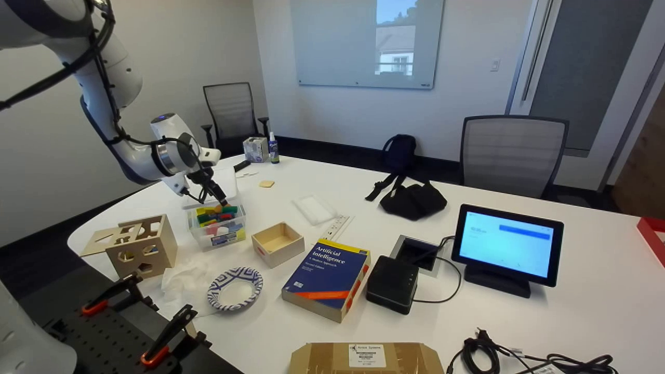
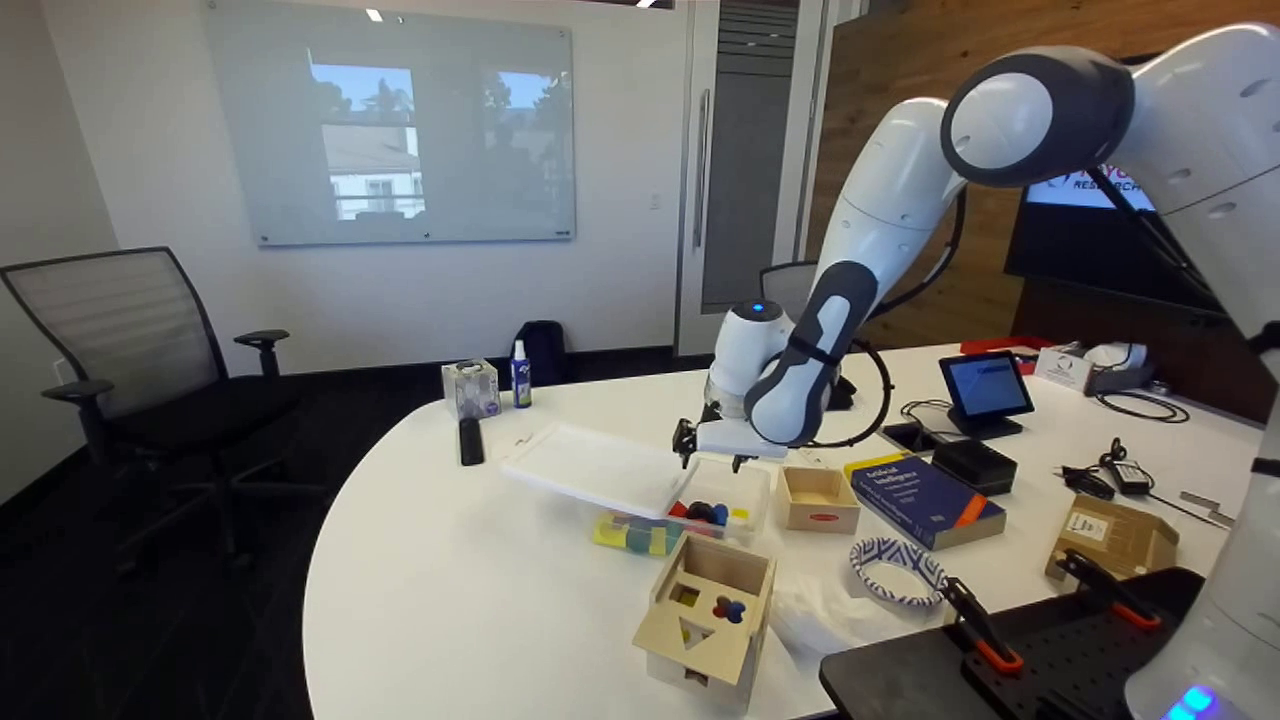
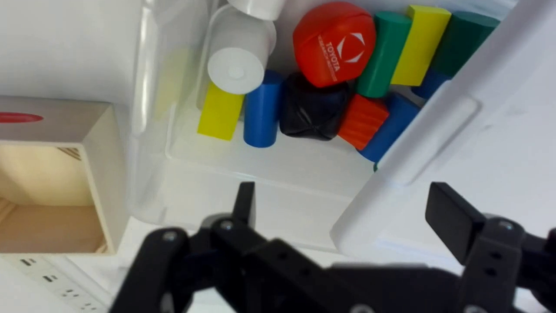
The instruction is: Move the small wooden box forward, pick up the white container, put it in the lunchbox and put the white lid on the lunchbox
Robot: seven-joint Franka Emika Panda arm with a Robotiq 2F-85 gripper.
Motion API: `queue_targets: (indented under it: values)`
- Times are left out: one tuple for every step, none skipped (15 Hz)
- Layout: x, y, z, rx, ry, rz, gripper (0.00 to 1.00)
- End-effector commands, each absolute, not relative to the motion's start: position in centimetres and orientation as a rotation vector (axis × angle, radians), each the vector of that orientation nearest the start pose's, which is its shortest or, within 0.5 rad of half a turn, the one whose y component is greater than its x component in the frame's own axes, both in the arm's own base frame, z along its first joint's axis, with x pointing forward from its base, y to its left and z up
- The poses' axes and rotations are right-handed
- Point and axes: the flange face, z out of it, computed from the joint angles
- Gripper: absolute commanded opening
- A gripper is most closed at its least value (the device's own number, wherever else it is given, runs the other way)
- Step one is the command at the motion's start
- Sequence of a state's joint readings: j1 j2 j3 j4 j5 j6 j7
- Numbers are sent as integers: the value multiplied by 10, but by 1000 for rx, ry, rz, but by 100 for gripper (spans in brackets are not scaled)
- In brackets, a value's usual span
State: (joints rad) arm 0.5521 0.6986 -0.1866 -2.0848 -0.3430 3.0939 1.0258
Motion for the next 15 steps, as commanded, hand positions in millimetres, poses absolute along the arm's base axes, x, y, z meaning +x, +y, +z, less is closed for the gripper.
queue_targets:
  values:
    - [530, 214, 118, -2875, 204, -609, 100]
    - [527, 209, 117, -2830, 151, -614, 100]
    - [524, 207, 115, -2788, 102, -617, 100]
    - [519, 209, 113, -2736, 44, -597, 100]
    - [515, 210, 110, -2694, -8, -581, 100]
    - [512, 211, 109, -2651, -49, -553, 100]
    - [513, 208, 107, -2629, -89, -528, 100]
    - [512, 205, 108, -2612, -106, -499, 100]
    - [513, 202, 105, -2608, -96, -475, 100]
    - [513, 199, 104, -2596, -96, -460, 100]
    - [515, 196, 103, -2596, -85, -448, 100]
    - [517, 193, 101, -2594, -73, -434, 100]
    - [519, 192, 99, -2595, -61, -421, 100]
    - [522, 191, 97, -2600, -42, -411, 100]
    - [526, 192, 96, -2606, -26, -397, 100]
